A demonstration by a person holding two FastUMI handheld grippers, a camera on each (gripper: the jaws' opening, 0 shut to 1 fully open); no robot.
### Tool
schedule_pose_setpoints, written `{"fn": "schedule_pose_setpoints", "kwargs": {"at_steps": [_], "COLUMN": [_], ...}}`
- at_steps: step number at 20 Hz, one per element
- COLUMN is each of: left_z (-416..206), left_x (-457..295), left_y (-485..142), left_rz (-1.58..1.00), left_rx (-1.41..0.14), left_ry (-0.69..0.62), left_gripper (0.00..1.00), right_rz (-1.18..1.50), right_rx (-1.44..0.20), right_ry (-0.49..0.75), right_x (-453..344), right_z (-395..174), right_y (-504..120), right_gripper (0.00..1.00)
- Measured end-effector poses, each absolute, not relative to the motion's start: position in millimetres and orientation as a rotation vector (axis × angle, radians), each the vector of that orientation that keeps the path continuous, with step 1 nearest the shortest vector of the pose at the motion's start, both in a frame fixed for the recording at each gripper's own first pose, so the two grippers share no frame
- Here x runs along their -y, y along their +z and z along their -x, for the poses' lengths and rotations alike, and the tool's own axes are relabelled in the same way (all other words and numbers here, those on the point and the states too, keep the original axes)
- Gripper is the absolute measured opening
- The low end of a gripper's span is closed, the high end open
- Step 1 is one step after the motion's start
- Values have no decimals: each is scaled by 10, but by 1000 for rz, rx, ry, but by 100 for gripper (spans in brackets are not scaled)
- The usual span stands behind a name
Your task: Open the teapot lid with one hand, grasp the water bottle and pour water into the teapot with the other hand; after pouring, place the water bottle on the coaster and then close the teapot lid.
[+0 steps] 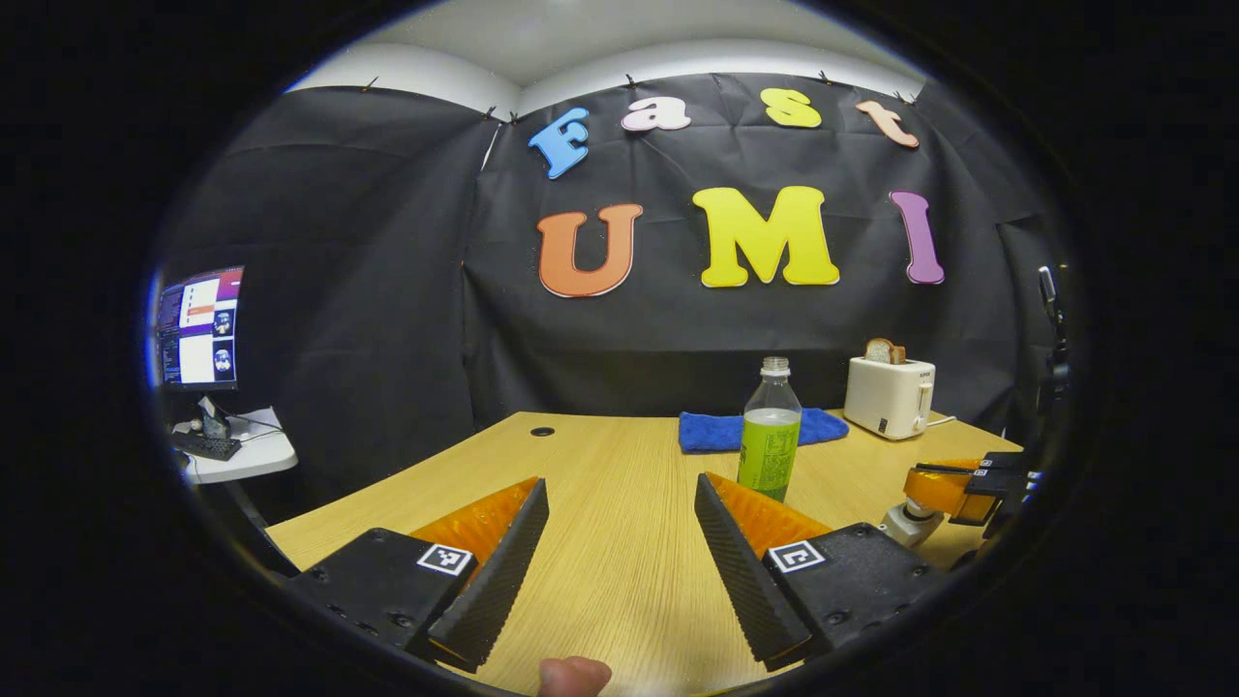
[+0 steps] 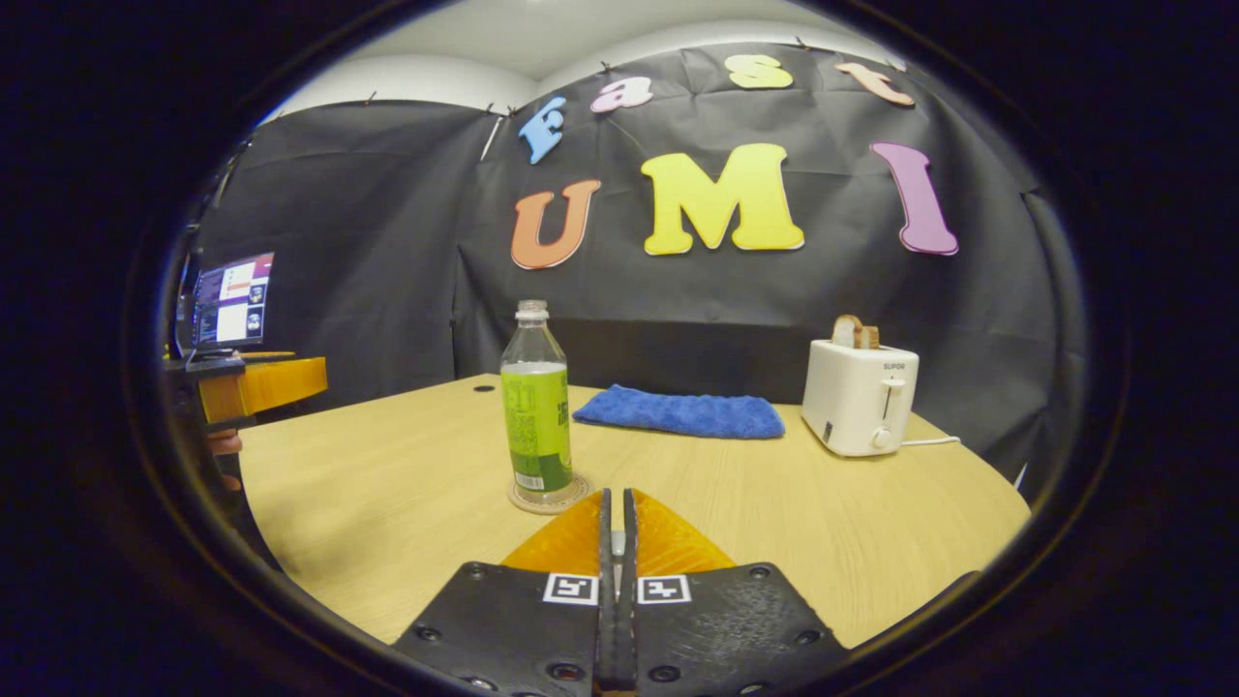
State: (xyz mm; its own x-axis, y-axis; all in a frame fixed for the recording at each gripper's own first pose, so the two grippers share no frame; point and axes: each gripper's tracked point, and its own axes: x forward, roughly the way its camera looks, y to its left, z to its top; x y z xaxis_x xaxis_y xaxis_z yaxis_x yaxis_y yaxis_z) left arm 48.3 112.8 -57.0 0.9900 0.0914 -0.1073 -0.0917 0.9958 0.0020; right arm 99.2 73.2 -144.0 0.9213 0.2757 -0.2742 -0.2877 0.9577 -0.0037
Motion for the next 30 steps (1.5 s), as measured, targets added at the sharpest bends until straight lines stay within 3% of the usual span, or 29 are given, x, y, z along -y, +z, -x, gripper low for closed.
{"fn": "schedule_pose_setpoints", "kwargs": {"at_steps": [12, 16, 17, 21, 30], "left_z": [-538, -504, -496, -423, 58], "left_x": [-994, -930, -890, -669, 90], "left_y": [-626, -550, -514, -342, 115], "left_rz": [-2, 13, 11, 4, 6], "left_rx": [-127, -121, -118, -106, -1], "left_ry": [78, 82, 78, 50, -23], "left_gripper": [95, 95, 95, 95, 95], "right_rz": [22, 40, 36, 39, 30], "right_rx": [-292, -263, -244, -202, -40], "right_ry": [288, 273, 271, 224, 71], "right_x": [-742, -705, -683, -494, 114], "right_z": [-969, -943, -920, -738, -17], "right_y": [-1571, -1418, -1326, -1007, -197], "right_gripper": [0, 10, 24, 96, 96]}}
